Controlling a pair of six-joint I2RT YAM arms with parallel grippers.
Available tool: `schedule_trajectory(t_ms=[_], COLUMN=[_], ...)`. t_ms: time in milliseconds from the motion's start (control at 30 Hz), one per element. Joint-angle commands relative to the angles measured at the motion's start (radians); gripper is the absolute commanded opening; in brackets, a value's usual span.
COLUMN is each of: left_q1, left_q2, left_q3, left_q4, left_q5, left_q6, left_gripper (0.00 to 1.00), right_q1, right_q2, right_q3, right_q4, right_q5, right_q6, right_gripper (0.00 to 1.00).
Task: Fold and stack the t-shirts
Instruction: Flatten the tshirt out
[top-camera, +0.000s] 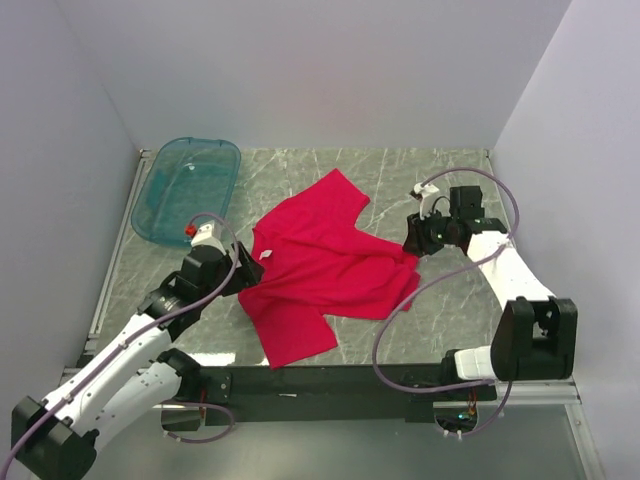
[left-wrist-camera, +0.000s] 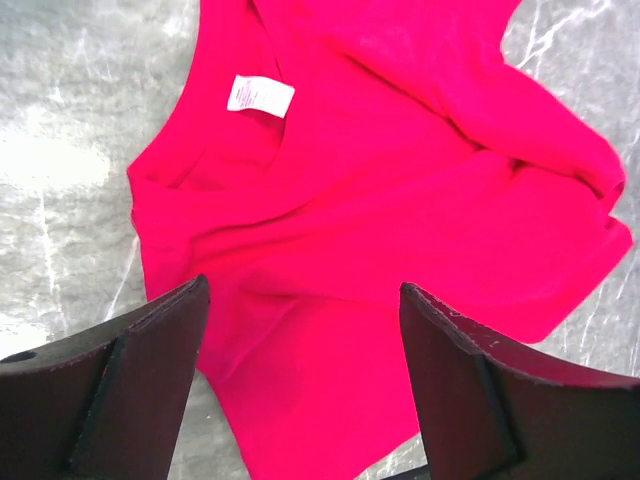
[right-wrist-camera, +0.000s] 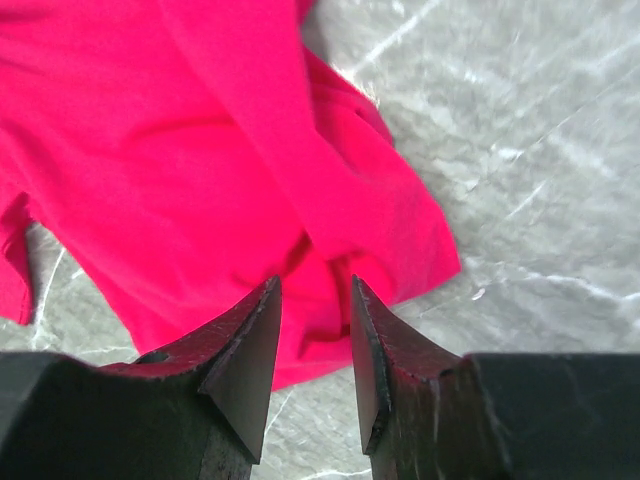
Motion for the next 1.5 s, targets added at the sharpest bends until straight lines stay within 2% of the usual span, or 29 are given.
schedule_trajectory(t_ms=[0, 133, 233, 400, 500, 667, 967, 1167, 1367, 1467], left_q1=[0.001, 0.001, 0.001, 0.001, 0.001, 0.001, 0.001, 0.001, 0.001, 0.001], left_q2=[-0.039, -0.049, -0.056, -0.088, -0.104, -0.116, -0.113, -0.116, -0.121, -0.119], left_q3=[0.045, 0.058, 0.044, -0.001, -0.005, -0.002, -0.005, -0.01, -0.011, -0.011], left_q4=[-0.029, -0.015, -0.006, 0.028, 0.026, 0.023, 0.032, 0.032, 0.034, 0.038], left_q5=[-0.018, -0.003, 0.005, 0.032, 0.031, 0.034, 0.045, 0.049, 0.052, 0.057], left_q6=[0.037, 0.069, 0.068, 0.034, 0.031, 0.034, 0.033, 0.028, 0.028, 0.028], left_gripper=[0.82, 0.83, 0.83, 0.82, 0.82, 0.82, 0.82, 0.82, 0.82, 0.82], right_q1=[-0.006, -0.006, -0.006, 0.005, 0.006, 0.006, 0.005, 0.008, 0.006, 0.006], right_q2=[0.075, 0.185, 0.204, 0.222, 0.25, 0.278, 0.271, 0.34, 0.376, 0.377], right_q3=[0.052, 0.104, 0.106, 0.103, 0.112, 0.123, 0.138, 0.184, 0.221, 0.238], right_q4=[0.008, -0.067, -0.089, -0.063, -0.055, -0.054, -0.054, -0.101, -0.153, -0.164], right_q5=[0.031, -0.03, -0.043, 0.051, 0.095, 0.128, 0.174, 0.117, 0.045, 0.045], right_q6=[0.038, -0.008, -0.03, -0.03, -0.034, -0.048, -0.085, -0.12, -0.142, -0.149], right_gripper=[0.41, 0.41, 0.41, 0.41, 0.38, 0.36, 0.42, 0.42, 0.32, 0.07])
